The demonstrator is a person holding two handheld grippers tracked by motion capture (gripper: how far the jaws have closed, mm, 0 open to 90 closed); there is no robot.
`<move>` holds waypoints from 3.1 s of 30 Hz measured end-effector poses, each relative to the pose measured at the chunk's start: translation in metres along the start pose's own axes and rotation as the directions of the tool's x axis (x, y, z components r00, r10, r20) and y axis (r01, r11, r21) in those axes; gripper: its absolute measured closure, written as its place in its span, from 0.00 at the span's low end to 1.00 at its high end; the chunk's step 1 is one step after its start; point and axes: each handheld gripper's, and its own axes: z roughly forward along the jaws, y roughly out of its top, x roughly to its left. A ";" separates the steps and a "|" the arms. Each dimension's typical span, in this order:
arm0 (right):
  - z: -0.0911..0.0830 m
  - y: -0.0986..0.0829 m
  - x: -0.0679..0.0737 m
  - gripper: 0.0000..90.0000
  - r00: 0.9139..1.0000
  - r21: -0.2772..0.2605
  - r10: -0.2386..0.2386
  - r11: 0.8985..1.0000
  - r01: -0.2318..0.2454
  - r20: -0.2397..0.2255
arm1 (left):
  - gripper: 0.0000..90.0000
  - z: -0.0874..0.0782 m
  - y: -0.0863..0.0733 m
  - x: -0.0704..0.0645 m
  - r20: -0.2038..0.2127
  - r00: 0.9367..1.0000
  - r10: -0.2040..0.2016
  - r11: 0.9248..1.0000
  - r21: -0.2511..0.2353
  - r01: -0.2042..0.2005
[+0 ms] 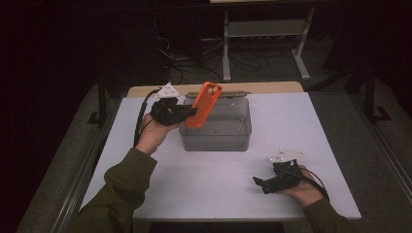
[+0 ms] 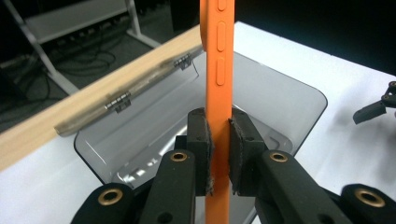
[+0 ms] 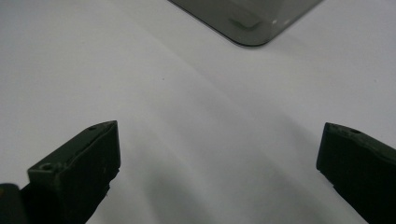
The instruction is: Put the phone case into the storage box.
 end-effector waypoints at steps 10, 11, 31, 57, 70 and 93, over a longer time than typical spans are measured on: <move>0.000 0.000 0.000 0.00 1.000 -0.003 -0.004 1.000 0.004 -0.001 | 0.89 0.007 0.009 0.009 0.034 0.997 -0.062 0.993 0.104 0.059; -0.001 0.000 0.000 0.00 1.000 -0.004 -0.004 1.000 0.004 -0.001 | 0.89 0.008 0.010 0.010 0.034 0.997 -0.070 0.991 0.119 0.066; -0.002 0.003 0.002 0.00 1.000 -0.021 -0.004 1.000 0.004 -0.005 | 0.89 0.018 0.034 0.019 0.023 0.990 -0.139 0.958 0.256 0.128; -0.005 0.007 0.005 0.00 1.000 -0.060 -0.003 0.998 0.002 -0.017 | 0.89 0.040 0.054 0.022 -0.021 0.978 -0.208 0.889 0.413 0.198; -0.006 0.008 0.008 0.00 1.000 -0.065 -0.016 0.998 0.015 -0.013 | 0.89 0.056 0.045 0.024 -0.073 0.964 -0.257 0.845 0.467 0.260; -0.008 0.008 0.007 0.00 1.000 -0.081 -0.006 0.997 0.005 -0.017 | 0.89 0.064 0.037 0.037 -0.154 0.930 -0.334 0.790 0.492 0.366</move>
